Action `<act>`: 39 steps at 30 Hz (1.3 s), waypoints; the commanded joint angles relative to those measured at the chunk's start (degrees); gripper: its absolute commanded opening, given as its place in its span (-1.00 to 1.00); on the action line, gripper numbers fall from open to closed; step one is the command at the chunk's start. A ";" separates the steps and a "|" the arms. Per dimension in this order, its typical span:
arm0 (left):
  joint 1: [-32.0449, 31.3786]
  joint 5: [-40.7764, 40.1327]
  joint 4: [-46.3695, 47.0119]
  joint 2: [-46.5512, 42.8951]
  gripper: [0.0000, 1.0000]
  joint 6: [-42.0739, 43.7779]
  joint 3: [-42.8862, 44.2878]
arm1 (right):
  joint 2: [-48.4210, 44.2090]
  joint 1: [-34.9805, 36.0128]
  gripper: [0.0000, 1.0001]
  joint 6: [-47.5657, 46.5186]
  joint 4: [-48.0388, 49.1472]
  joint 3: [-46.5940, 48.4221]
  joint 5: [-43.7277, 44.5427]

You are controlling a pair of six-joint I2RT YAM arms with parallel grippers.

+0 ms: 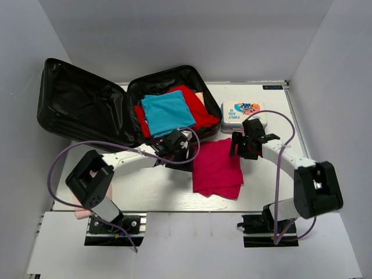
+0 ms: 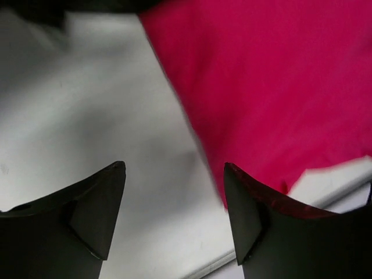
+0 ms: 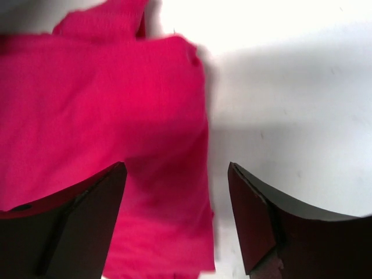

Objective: Pack the luggage

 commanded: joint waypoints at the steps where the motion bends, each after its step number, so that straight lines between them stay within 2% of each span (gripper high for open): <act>1: -0.23 -5.74 14.59 0.66 0.56 -8.36 -2.69 | 2.84 -2.58 0.50 -1.03 8.11 0.88 -6.88; 7: -0.23 -6.18 23.75 7.16 0.58 -11.70 -3.32 | 6.01 -4.08 0.44 -2.43 9.42 -0.86 -13.73; 10: -0.23 -5.65 28.58 9.09 0.58 -12.14 -4.37 | 6.45 -4.08 0.44 -2.88 9.69 -2.80 -13.92; 13: -0.24 -5.04 28.69 11.91 0.50 -12.41 -2.98 | 7.59 -4.35 0.26 -3.49 9.87 -3.50 -14.62; 14: -0.41 -4.87 28.78 12.26 0.45 -12.23 -2.19 | 7.94 -4.17 0.09 -4.02 10.04 -3.50 -15.06; 17: -0.58 -4.78 28.78 14.02 0.02 -11.88 -1.39 | 8.21 -4.17 -0.24 -4.37 11.62 -3.94 -16.20; 18: -0.50 -4.78 29.12 14.55 -0.26 -12.23 -1.13 | 8.21 -4.17 -0.43 -4.72 11.97 -4.03 -16.64; 20: -0.41 -4.78 30.87 14.29 -0.55 -11.88 -1.21 | 8.21 -4.17 -0.68 -4.72 12.50 -3.86 -17.86; 21: -0.67 -3.38 31.23 13.94 -0.65 -11.10 -1.74 | 7.60 -4.35 -0.90 -5.07 12.50 -3.77 -17.79; 22: -0.67 -3.11 31.76 13.33 -0.87 -10.30 -1.74 | 7.16 -4.26 -1.00 -5.25 12.50 -3.68 -17.79; 24: -1.11 -2.67 32.90 12.27 -1.00 -8.73 -1.92 | 5.23 -4.09 -1.00 -5.34 12.24 -3.51 -17.70; 28: -2.87 -2.75 37.55 5.44 -1.00 -2.50 -4.10 | 0.31 -4.17 -1.00 -5.78 9.78 -3.33 -17.00; 29: -3.22 -2.84 38.17 4.45 -1.00 -1.60 -4.90 | -3.96 -3.91 -1.00 -6.13 9.26 -3.33 -17.08; 34: -5.68 -2.49 38.44 -3.27 -1.00 3.93 -4.90 | -10.59 -3.65 -1.00 -8.76 4.42 -2.19 -16.91; 39: -9.02 -6.18 38.27 -9.26 -1.00 11.75 -5.26 | -17.88 -3.21 -1.00 -9.99 2.31 -0.96 -18.92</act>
